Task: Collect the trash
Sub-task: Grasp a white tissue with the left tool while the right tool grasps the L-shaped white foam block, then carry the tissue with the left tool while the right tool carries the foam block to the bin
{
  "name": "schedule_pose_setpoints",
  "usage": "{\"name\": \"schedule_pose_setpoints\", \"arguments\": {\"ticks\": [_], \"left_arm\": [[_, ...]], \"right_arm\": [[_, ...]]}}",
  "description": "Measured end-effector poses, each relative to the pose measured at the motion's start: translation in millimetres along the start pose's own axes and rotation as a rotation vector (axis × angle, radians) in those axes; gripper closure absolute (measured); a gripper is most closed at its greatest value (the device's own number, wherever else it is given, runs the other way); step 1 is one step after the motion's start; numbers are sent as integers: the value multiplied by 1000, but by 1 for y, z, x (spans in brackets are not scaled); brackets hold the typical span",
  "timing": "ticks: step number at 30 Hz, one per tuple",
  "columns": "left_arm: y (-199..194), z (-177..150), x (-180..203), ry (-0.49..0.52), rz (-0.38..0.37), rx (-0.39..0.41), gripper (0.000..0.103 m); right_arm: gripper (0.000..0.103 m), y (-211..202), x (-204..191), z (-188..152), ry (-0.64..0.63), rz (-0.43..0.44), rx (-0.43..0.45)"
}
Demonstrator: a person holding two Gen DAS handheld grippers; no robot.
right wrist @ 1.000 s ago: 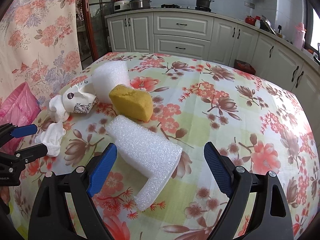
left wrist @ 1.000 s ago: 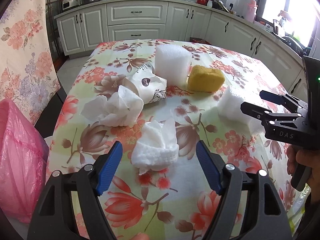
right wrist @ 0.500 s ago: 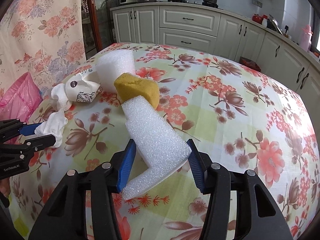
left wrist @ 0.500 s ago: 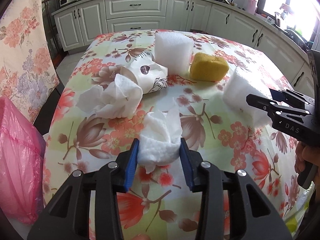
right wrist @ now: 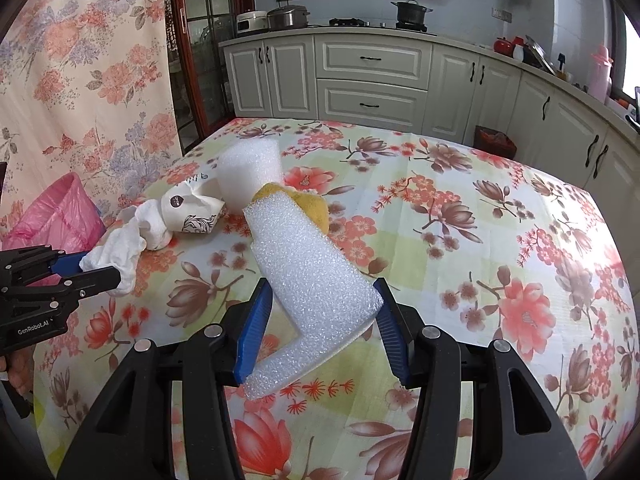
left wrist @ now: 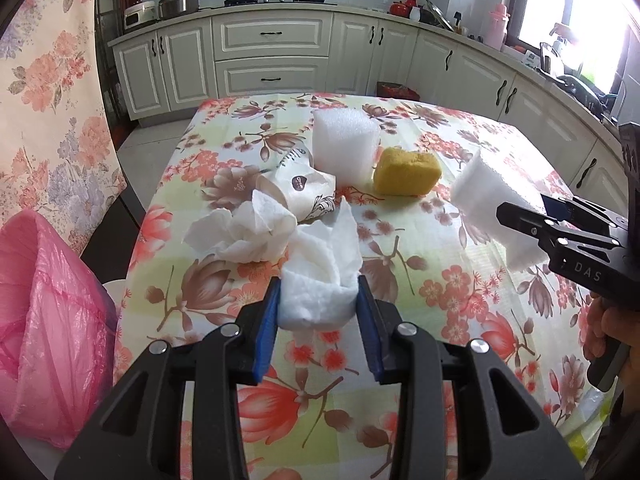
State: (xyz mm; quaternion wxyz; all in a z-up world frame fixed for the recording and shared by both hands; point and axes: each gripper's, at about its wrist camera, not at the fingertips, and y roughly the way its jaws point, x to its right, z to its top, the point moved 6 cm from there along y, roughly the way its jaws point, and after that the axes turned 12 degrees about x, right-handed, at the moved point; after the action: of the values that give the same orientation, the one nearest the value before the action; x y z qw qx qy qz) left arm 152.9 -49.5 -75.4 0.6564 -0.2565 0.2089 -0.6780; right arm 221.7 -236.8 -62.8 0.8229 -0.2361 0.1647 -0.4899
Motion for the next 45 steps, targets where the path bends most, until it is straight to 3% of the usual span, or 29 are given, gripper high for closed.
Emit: {"name": "schedule_pose_setpoints", "arguments": {"ticks": [26,45], "left_arm": [[-77,29,-76,-99,85,173,67],[-153,24,-196,-203,270,280,67]], "right_arm": [[53,-27,-57,41,-21,34,100],[53,-16,-170,79,-105,181,127]]}}
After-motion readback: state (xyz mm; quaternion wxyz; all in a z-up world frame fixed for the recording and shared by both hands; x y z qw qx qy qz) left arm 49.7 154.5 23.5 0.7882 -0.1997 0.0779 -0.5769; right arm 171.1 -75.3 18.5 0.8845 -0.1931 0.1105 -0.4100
